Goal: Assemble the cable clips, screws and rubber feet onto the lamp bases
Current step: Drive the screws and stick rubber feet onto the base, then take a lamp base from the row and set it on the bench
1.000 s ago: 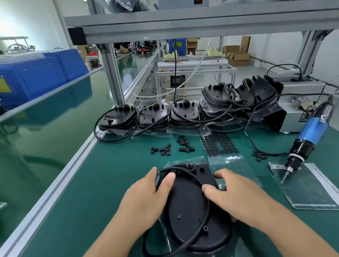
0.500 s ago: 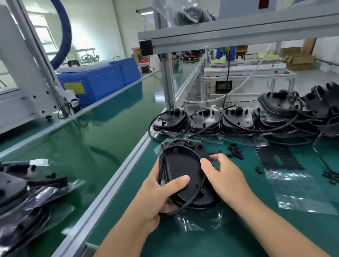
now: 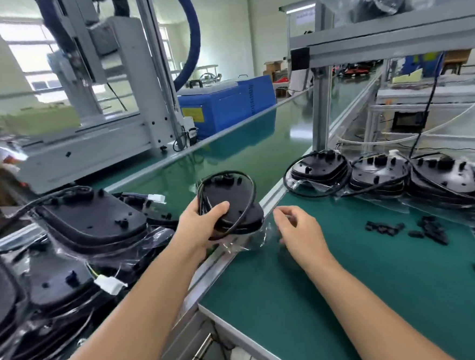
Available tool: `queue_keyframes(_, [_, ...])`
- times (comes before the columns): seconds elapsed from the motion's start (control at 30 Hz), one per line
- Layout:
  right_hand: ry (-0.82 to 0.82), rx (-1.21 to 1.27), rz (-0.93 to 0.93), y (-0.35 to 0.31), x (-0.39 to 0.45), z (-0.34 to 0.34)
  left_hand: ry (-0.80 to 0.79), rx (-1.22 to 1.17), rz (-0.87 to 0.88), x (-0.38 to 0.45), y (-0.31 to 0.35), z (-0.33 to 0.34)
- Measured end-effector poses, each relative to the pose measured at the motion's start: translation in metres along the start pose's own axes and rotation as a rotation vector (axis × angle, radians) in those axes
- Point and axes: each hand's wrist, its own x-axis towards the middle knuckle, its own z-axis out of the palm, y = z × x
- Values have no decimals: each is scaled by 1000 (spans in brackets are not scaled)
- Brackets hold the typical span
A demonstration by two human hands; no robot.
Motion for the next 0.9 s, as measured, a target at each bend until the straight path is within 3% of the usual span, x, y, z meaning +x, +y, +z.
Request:
queue_keyframes(0.17, [34, -3, -42, 9, -7, -8, 300, -8, -46, 53, 8, 7])
queue_keyframes(0.3, [60, -6, -63, 13, -8, -14, 451, 24, -171, 78, 13, 7])
queue_keyframes(0.37, [71, -18, -65, 14, -7, -15, 388, 640, -221, 82, 13, 10])
queue_keyframes(0.47, [74, -46, -64, 15, -7, -15, 351, 751, -264, 92, 26, 9])
queue_keyframes(0.53, [72, -52, -63, 16, -7, -15, 243, 1004, -299, 82, 34, 10])
queue_keyframes(0.63, [76, -46, -60, 16, -7, -15, 261, 1354, -97, 74, 38, 6])
queue_keyframes(0.73, [92, -29, -61, 16, -7, -16, 249, 1677, -13, 64, 33, 4])
queue_keyframes(0.8, [110, 7, -54, 13, -7, -17, 311, 1879, -6, 65, 32, 6])
queue_keyframes(0.9, [154, 114, -34, 6, -7, -26, 400, 2082, 150, 66, 44, 11])
